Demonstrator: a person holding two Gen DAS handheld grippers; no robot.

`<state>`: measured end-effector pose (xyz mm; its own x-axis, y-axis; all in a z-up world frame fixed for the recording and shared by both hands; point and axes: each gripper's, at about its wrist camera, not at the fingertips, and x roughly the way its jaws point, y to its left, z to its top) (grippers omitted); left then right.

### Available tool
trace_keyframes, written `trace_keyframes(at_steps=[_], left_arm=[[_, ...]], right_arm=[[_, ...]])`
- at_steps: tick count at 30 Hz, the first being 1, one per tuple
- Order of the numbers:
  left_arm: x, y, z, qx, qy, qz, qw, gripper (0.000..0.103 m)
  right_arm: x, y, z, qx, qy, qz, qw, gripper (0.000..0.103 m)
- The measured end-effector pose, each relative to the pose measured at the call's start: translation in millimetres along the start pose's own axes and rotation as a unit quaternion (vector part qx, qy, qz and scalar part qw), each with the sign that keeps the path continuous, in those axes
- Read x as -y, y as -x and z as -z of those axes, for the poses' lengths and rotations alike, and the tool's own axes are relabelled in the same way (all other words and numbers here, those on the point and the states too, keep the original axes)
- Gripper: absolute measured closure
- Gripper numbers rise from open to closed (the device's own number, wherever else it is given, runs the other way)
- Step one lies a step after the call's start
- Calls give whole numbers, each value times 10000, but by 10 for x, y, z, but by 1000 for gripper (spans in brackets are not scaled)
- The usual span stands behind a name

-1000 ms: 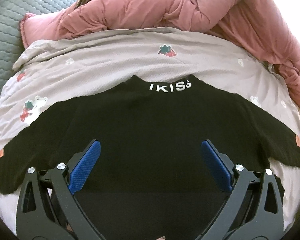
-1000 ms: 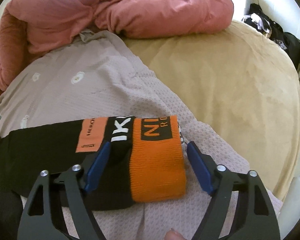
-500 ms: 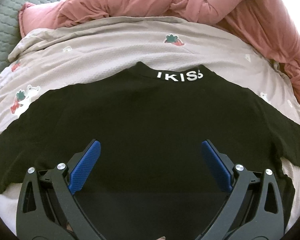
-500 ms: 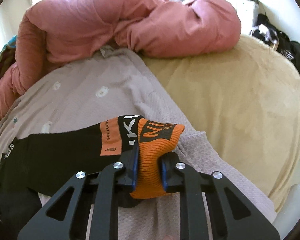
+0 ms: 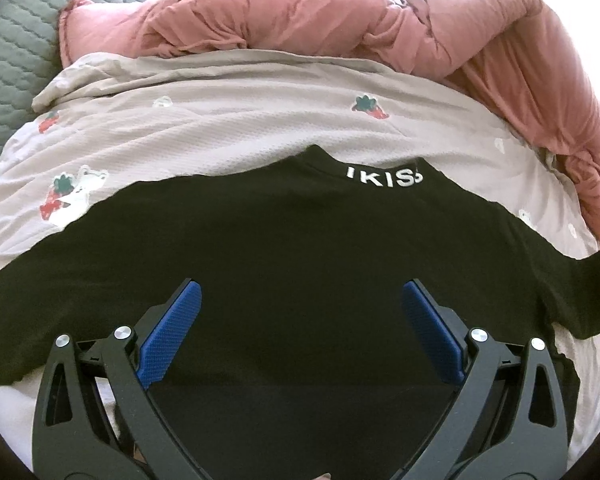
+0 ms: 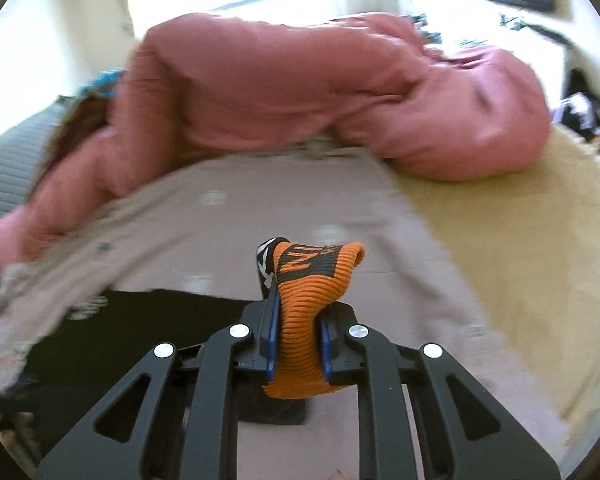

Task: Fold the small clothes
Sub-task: 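Lift the cuff with the right gripper and fold the sleeve across the body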

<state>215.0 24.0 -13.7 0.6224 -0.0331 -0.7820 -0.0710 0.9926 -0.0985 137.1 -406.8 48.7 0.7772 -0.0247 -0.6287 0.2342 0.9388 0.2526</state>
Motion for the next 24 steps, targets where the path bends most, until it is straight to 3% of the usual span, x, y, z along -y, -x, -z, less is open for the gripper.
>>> trace_keyframes(at_steps=[8, 17, 24], left_arm=[[-248, 133, -6, 91, 197, 16, 9998, 9], [-520, 263, 15, 199, 406, 194, 9988, 9], [-802, 366, 30, 342, 754, 375, 9959, 9]], right_arm=[[-976, -27, -12, -159, 397, -1266, 9910, 89], [-1866, -167, 158, -479, 802, -2062, 9740, 89], [-2519, -339, 426, -968, 1159, -2540, 9553, 89]])
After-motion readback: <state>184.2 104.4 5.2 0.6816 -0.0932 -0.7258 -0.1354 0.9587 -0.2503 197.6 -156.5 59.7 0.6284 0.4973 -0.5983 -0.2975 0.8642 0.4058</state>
